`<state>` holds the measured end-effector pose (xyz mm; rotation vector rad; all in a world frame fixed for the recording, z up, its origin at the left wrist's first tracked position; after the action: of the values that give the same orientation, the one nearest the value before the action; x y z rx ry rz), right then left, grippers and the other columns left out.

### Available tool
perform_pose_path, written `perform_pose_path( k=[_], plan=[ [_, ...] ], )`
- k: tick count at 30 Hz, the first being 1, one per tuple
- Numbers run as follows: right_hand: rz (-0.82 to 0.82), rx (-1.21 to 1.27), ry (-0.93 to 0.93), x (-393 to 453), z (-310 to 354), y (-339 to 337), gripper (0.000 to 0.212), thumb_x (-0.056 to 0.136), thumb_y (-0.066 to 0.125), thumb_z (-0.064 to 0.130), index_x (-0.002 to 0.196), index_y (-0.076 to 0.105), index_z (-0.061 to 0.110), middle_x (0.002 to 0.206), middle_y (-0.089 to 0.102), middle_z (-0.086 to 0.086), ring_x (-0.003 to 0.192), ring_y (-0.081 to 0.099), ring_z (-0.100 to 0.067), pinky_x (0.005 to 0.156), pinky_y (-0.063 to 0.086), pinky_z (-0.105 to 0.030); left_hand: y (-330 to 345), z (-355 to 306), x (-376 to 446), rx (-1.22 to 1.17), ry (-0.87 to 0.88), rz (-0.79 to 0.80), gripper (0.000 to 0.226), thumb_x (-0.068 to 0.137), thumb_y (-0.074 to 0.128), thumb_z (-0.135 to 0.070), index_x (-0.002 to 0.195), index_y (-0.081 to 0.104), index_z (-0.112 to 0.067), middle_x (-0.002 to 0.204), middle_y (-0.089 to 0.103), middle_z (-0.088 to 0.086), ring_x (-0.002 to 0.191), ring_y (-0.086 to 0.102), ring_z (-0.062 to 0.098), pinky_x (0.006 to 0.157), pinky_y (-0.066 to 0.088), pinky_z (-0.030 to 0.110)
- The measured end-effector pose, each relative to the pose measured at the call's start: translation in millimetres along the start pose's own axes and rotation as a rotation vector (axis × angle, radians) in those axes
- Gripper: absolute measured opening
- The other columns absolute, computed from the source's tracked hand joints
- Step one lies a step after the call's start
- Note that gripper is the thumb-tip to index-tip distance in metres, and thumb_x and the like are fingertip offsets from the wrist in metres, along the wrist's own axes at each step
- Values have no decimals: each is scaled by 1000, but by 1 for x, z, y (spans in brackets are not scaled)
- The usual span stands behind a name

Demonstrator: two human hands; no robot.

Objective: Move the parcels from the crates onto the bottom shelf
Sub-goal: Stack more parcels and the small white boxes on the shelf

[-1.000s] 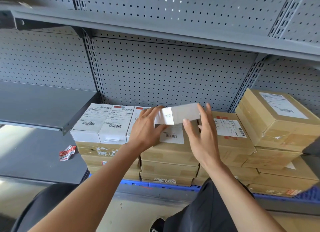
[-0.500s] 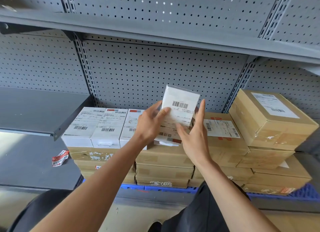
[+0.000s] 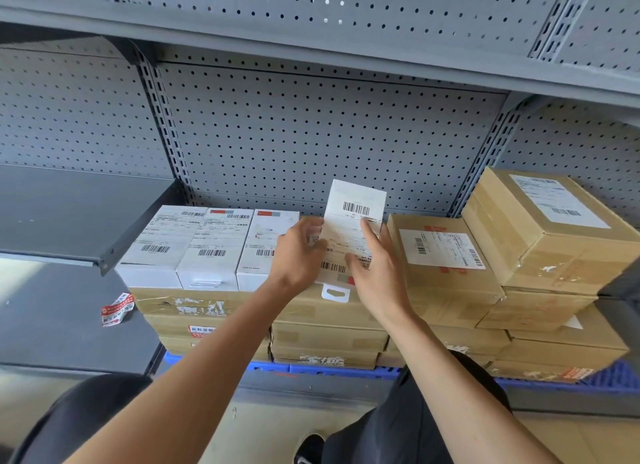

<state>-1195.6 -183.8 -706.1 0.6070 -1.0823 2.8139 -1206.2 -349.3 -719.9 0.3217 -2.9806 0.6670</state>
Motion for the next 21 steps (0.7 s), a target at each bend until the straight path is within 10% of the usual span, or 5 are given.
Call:
perform_pose_path(
  k=[4,8,21],
  plan=[
    [50,-40,91,7,-15,14,62,97,61,20,154,36,23,156,35,1,130,31,-1,96,15,4,5,6,5,287,77,33,38,93,54,-26,130,61,-28,120,71,-8,116,60,20,98,49,44],
    [185,53,185,11,-28,39,66,98,58,22,155,29,34,157,33,6,131,49,-12,105,47,-34,2,18,11,546,72,32,45,96,56,-33,140,56,-32,137,58,-5,134,36,22,106,31,47],
    [249,-64,155,12,-33,67,41,103,50,24,144,53,16,164,24,0,149,28,-19,119,28,-37,-15,36,6,750,168,19,43,99,52,-47,139,57,-33,149,47,-9,142,31,17,117,17,48]
  ],
)
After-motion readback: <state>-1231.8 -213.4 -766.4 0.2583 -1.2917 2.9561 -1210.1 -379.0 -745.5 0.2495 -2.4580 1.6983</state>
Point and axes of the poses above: each hand's wrist, its own x-axis towards the middle knuckle, its own y-axis out of the palm, z = x × y, the point moved 9 cm from there along x, towards the middle knuckle
